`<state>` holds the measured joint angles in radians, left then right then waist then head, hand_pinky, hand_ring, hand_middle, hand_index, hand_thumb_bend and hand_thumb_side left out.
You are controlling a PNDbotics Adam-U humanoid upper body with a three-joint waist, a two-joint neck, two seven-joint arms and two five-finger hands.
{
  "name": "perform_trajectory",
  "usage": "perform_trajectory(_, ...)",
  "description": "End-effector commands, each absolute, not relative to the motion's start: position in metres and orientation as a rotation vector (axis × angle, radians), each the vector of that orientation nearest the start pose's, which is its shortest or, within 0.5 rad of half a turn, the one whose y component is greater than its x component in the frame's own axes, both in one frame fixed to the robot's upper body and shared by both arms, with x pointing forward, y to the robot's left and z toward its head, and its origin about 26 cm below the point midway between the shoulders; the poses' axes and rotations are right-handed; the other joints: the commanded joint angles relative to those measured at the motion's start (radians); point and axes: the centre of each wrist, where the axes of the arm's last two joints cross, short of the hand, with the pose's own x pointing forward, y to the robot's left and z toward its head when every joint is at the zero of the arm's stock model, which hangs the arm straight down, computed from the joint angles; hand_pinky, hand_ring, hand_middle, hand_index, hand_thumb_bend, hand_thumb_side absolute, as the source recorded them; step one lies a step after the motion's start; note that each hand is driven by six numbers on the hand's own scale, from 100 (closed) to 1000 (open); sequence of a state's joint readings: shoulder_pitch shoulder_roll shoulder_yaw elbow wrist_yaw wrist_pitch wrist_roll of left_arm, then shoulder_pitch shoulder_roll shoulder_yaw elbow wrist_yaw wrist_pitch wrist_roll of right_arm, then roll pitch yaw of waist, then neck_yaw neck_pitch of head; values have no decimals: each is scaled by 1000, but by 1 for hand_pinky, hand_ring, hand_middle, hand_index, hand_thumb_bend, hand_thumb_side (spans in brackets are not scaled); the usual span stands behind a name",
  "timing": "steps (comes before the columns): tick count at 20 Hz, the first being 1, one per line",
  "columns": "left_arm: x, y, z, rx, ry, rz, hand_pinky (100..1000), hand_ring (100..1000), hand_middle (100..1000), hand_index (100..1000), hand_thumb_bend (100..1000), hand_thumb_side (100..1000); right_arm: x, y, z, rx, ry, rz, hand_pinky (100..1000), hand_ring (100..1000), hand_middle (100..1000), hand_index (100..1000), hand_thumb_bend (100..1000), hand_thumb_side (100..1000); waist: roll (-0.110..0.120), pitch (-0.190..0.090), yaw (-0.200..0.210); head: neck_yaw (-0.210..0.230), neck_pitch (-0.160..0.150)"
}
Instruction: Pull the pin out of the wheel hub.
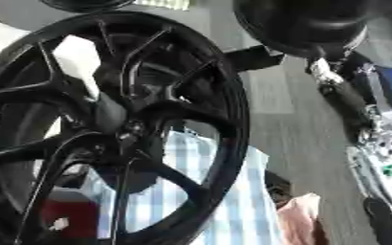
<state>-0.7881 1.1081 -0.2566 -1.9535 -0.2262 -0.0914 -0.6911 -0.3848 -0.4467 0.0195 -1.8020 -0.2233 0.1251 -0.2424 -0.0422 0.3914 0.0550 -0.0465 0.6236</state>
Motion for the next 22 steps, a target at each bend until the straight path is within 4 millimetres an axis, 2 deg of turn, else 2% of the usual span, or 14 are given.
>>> perform_trajectory(1,298,271,384,-1093,2075,2687,789,774,759,834,286,732,334,-289,201,-233,-2066,130,803,661,634,677,261,433,1,-32,-2,-4,3)
perform_trajectory(12,344,251,412,-945,2152,2664,813,811,812,863,294,672,335,-285,194,-212,-2037,155,802,661,633,677,260,438,2,-32,-10,13,-3)
perform_trajectory(22,377,239,410,-823,2148,2770,830,829,846,904,352,749,338,-278,196,-182,-2044,167,801,660,633,676,257,440,14,-12,-38,31,-24)
